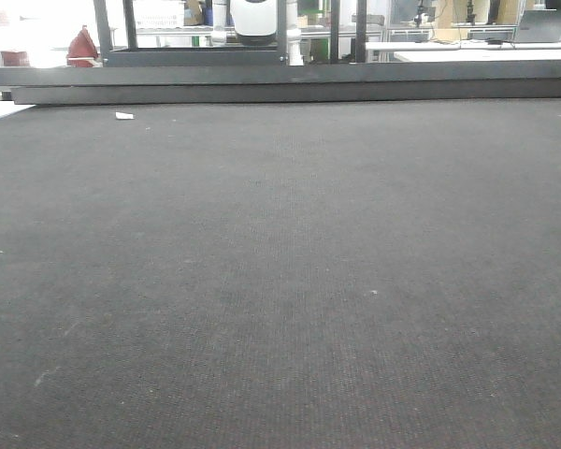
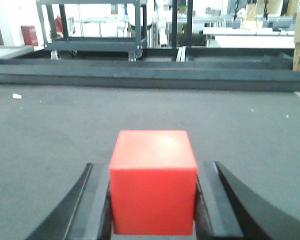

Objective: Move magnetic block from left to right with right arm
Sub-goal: 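Drive the base past the red table holding the cube in the right gripper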

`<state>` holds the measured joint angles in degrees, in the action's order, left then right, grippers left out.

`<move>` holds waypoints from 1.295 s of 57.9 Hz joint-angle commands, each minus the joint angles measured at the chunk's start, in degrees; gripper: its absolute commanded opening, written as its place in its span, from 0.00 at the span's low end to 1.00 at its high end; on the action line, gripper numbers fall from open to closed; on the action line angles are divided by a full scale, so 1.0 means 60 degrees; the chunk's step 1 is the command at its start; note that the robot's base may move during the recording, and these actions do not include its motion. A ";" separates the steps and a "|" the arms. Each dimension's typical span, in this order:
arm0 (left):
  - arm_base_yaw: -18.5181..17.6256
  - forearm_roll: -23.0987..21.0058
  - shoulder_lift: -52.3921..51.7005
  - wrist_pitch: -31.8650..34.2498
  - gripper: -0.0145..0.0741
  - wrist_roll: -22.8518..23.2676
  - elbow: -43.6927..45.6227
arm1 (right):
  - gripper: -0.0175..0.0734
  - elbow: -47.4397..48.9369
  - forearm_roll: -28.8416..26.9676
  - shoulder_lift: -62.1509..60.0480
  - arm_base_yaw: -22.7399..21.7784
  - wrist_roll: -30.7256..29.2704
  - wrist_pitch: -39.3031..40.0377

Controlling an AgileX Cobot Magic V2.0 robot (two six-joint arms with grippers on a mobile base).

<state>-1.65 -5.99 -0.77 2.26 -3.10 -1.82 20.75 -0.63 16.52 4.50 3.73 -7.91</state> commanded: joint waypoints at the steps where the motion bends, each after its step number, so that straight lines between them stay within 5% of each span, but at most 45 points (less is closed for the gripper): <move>1: -0.0052 -0.0045 -0.0103 0.0826 0.02 0.0020 -0.0073 | 0.47 0.0236 0.0104 0.0020 -0.0061 -0.0082 0.0734; 75: -0.0052 -0.0045 -0.0103 0.0826 0.02 0.0020 -0.0073 | 0.47 0.0236 0.0104 0.0020 -0.0061 -0.0082 0.0734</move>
<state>-1.65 -5.99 -0.77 2.36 -3.10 -1.82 20.75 -0.63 16.17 4.50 3.73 -8.42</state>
